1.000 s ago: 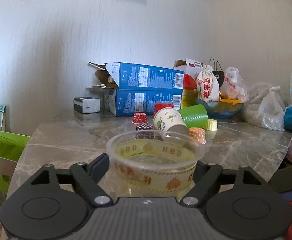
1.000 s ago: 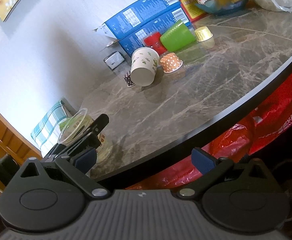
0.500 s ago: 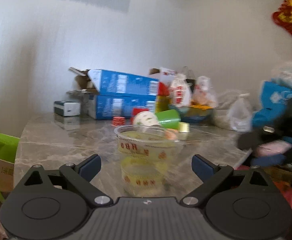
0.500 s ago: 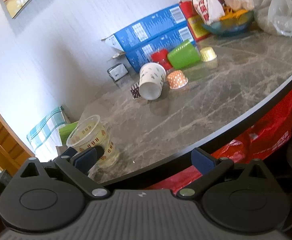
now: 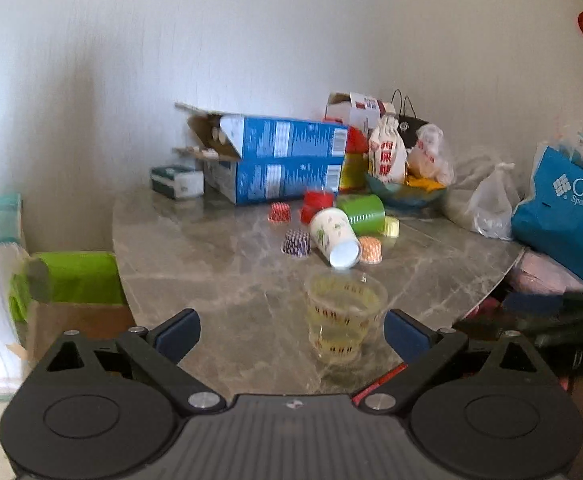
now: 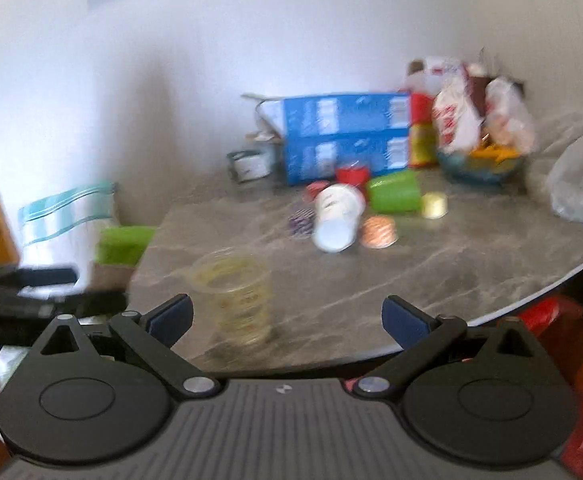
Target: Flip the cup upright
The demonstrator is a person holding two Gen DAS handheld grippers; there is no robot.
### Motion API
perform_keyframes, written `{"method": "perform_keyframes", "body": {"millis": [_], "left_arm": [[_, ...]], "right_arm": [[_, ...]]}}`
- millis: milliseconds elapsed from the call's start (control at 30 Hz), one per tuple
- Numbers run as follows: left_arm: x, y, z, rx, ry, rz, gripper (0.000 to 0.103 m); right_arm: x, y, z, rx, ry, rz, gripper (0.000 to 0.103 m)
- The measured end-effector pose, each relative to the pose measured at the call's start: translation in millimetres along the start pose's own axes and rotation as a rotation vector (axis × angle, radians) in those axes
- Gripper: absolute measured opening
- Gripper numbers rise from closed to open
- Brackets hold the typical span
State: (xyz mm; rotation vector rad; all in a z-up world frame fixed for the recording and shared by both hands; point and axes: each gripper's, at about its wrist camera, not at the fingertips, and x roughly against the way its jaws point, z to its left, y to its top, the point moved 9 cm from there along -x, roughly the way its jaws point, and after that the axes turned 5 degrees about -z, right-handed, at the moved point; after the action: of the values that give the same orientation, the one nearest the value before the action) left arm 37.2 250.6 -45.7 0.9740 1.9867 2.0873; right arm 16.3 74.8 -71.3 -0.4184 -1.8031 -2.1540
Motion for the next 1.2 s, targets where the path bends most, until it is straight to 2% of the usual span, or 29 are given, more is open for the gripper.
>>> {"method": "perform_keyframes", "body": {"millis": [67, 233, 633, 833, 1200], "left_arm": [[8, 2, -4, 0.000, 0.007, -0.013, 0.100], [10, -1, -14, -0.003, -0.013, 0.021, 0.100], [11, 3, -14, -0.006, 0.017, 0.036, 0.100], [15, 9, -15, -0.001, 0.031, -0.007, 0.100], [12, 3, -20, 0.005, 0.014, 0.008, 0.100]], "right_arm": [[1, -6, 0, -0.031, -0.004, 0.036, 0.102], [7, -12, -12, -0.071, -0.023, 0.046, 0.102], [21, -4, -18, -0.040, -0.049, 0.037, 0.102], [24, 1, -20, -0.053, -0.034, 0.020, 0.102], [28, 1, -24, -0.079, -0.021, 0.008, 0.102]]}}
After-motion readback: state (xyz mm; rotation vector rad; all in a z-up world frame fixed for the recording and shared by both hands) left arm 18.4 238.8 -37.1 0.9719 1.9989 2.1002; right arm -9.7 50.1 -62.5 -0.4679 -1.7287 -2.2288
